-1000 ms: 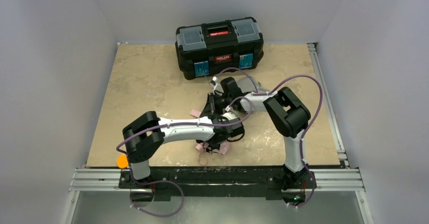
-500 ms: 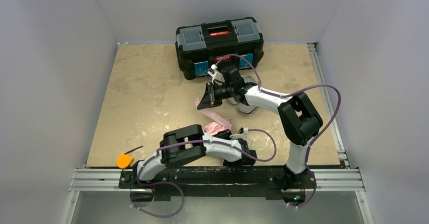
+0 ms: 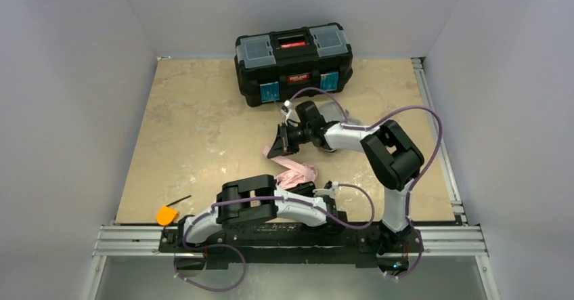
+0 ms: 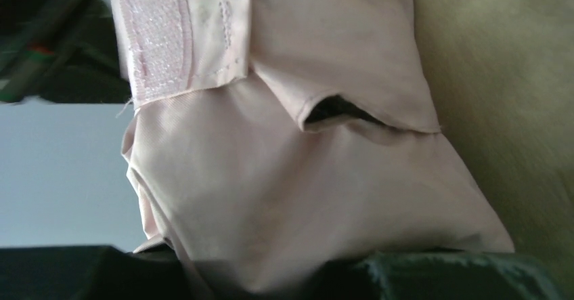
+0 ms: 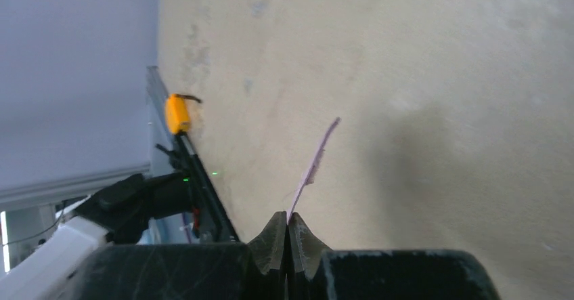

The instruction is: Put away the umbrella

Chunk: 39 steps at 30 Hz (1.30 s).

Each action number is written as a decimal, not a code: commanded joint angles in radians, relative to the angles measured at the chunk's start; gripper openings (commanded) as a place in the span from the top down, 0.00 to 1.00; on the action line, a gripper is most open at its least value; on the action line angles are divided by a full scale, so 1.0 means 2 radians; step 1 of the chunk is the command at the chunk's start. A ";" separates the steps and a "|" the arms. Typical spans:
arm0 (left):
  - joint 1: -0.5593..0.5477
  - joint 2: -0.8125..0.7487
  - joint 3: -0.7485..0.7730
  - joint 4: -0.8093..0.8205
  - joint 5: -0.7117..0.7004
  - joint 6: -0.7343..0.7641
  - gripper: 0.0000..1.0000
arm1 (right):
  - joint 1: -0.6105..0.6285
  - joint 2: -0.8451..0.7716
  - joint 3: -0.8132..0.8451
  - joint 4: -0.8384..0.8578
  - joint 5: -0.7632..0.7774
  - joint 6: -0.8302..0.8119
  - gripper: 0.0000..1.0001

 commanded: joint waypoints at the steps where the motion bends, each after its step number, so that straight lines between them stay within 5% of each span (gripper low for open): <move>1: -0.026 0.015 -0.002 0.055 0.119 0.028 1.00 | 0.002 0.042 -0.064 0.053 0.040 0.003 1.00; 11: -0.025 0.029 0.014 0.063 0.190 0.054 0.93 | 0.002 0.037 -0.198 0.200 0.030 0.048 1.00; 18: -0.022 -0.071 -0.038 0.090 0.228 0.059 0.40 | 0.001 -0.003 -0.177 0.148 0.067 0.018 1.00; 25: -0.007 -0.156 -0.020 0.048 0.247 0.068 0.21 | 0.000 0.000 -0.149 0.129 0.082 0.002 1.00; 39: 0.089 -0.359 0.008 -0.002 0.359 0.058 0.10 | 0.001 -0.010 -0.145 0.138 0.089 -0.005 1.00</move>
